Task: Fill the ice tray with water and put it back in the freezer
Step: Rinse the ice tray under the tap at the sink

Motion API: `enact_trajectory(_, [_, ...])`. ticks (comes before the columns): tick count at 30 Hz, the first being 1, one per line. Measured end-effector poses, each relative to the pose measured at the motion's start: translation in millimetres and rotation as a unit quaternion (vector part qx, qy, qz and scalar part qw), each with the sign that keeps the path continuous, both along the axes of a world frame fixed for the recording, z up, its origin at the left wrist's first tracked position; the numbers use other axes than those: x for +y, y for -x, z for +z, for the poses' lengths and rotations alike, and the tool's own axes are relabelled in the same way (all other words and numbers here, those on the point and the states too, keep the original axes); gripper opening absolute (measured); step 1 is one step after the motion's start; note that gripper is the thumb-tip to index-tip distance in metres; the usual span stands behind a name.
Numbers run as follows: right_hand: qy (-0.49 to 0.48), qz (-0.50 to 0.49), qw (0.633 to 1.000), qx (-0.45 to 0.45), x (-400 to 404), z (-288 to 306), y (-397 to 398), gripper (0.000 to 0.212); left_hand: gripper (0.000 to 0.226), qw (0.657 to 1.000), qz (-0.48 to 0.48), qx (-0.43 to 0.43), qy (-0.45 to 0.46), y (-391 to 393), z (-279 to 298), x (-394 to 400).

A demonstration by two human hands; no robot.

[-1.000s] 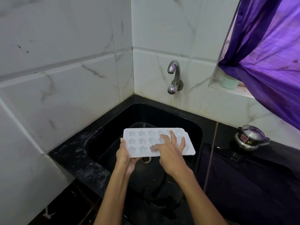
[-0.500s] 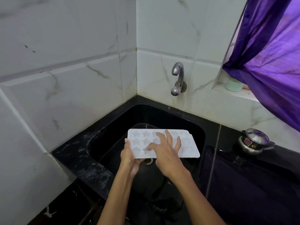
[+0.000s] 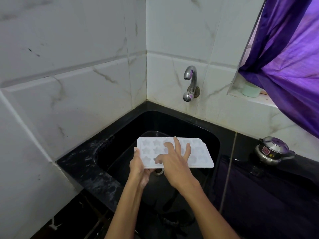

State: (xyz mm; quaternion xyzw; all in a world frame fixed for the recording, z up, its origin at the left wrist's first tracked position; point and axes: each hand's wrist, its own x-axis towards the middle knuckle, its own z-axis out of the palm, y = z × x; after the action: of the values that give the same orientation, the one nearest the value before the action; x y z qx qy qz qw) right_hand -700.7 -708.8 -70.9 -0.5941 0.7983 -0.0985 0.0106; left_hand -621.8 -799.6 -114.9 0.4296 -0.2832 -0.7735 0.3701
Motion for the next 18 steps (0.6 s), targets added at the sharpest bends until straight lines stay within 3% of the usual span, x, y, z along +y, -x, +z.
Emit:
enact_trajectory(10, [0.014,-0.001,1.0,-0.007,0.1,6.8,0.1,0.042,0.047,1.0,-0.008,0.004,0.006,1.1,0.1,1.7])
enact_trajectory(14, [0.051,0.016,0.998,-0.035,-4.5,8.8,-5.4,0.053,0.048,1.0,-0.009,0.005,0.012,2.2,-0.5,2.3])
enact_trajectory(18, [0.026,0.045,0.999,-0.016,-9.8,9.1,-14.8,0.048,0.049,1.0,-0.012,-0.002,0.013,3.6,-1.0,4.4])
